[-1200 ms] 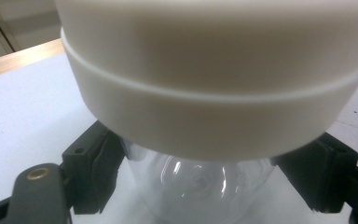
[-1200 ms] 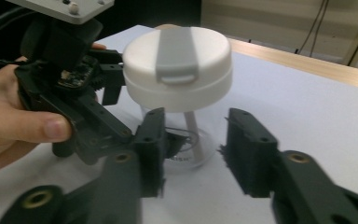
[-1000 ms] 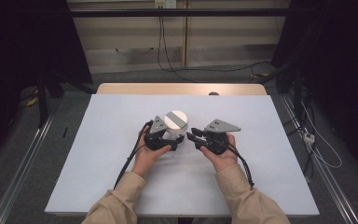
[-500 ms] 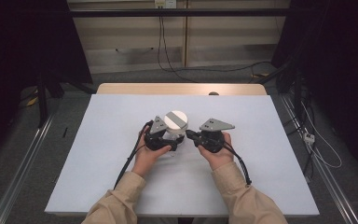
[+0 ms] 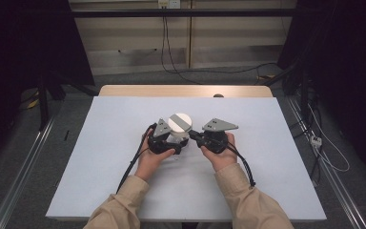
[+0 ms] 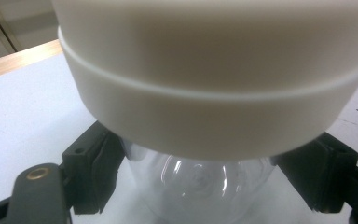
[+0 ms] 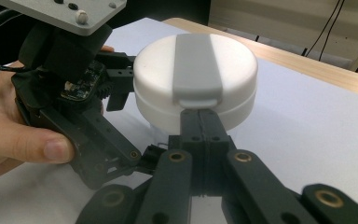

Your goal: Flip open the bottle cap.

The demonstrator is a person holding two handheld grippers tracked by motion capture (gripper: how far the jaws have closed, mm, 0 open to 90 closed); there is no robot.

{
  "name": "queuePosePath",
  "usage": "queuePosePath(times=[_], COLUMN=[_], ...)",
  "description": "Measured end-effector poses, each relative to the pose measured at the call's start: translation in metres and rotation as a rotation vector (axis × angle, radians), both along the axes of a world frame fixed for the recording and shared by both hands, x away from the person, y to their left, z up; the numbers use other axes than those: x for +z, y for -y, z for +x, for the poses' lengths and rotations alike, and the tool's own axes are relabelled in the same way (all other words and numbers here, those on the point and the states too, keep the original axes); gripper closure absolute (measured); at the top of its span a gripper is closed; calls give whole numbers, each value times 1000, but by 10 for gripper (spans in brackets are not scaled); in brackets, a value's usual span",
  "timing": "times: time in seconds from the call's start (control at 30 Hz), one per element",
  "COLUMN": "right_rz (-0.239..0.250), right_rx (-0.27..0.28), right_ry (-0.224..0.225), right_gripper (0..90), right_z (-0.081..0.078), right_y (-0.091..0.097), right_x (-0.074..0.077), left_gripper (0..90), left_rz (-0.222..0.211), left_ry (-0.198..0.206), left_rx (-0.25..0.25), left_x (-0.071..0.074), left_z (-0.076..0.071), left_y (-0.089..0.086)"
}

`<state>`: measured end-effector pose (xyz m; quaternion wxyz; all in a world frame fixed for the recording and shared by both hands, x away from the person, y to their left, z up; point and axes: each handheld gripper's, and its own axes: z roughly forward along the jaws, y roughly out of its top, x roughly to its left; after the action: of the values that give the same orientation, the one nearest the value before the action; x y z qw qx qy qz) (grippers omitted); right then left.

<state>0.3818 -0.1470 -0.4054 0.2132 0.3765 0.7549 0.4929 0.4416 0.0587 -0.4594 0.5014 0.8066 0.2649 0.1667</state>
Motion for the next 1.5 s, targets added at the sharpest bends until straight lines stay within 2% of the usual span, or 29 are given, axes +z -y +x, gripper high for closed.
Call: queuePosePath(times=[0.5, 0.53, 0.8, 1.5], right_rz=[7, 7, 5, 14], right_rx=[13, 11, 15, 28], right_ry=[29, 32, 44, 68], right_gripper=[900, 900, 900, 900], right_z=[3, 3, 6, 10], right_y=[-3, -3, -7, -12], right_x=[15, 15, 21, 32], left_gripper=[189, 189, 189, 189], left_rz=[9, 20, 9, 14], left_ry=[3, 12, 3, 8], left_rx=[4, -1, -1, 2], left_x=[0, 0, 0, 0], left_z=[0, 0, 0, 0], left_y=[0, 0, 1, 1])
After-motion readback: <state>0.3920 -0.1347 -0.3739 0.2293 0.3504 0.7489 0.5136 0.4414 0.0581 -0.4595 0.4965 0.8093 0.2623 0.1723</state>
